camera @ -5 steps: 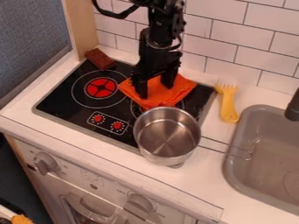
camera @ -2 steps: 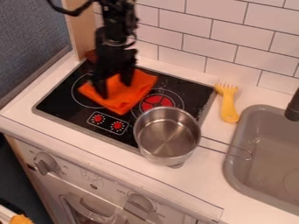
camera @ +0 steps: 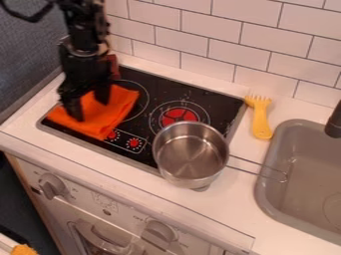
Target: Move the orange cloth to the lower left side of the stove
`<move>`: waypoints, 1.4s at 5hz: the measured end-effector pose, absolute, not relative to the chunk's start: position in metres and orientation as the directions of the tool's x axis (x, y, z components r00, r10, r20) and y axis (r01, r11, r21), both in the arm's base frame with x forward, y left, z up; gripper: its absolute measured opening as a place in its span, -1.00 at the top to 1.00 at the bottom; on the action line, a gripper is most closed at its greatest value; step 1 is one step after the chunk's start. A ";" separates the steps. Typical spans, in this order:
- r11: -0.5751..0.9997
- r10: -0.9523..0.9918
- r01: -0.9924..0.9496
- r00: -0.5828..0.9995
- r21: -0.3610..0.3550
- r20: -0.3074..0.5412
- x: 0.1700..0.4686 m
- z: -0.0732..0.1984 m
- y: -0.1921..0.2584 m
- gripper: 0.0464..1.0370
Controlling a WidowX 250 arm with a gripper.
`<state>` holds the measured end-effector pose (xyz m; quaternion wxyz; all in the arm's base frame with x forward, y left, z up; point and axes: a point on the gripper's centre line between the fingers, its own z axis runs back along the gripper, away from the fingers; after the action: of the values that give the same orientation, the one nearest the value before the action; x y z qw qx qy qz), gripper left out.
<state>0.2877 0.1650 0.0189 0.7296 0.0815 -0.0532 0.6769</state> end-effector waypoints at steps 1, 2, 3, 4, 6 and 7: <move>0.020 0.982 -0.999 0.028 0.044 0.188 0.279 0.018 0.177 -0.93; -0.052 0.979 -0.998 -0.045 0.033 0.198 0.264 0.024 0.194 -0.93; -0.056 0.980 -0.997 -0.047 0.043 0.194 0.260 0.022 0.195 -0.93; -0.072 0.977 -0.997 -0.065 0.027 0.203 0.256 0.026 0.198 -0.93; 0.005 0.989 -0.993 -0.012 -0.115 0.148 0.278 0.049 0.180 -0.93; 0.019 0.987 -0.975 -0.017 -0.220 0.160 0.289 0.084 0.169 -0.93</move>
<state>0.2890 0.1693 0.0837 0.7008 -0.0213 -0.1355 0.7000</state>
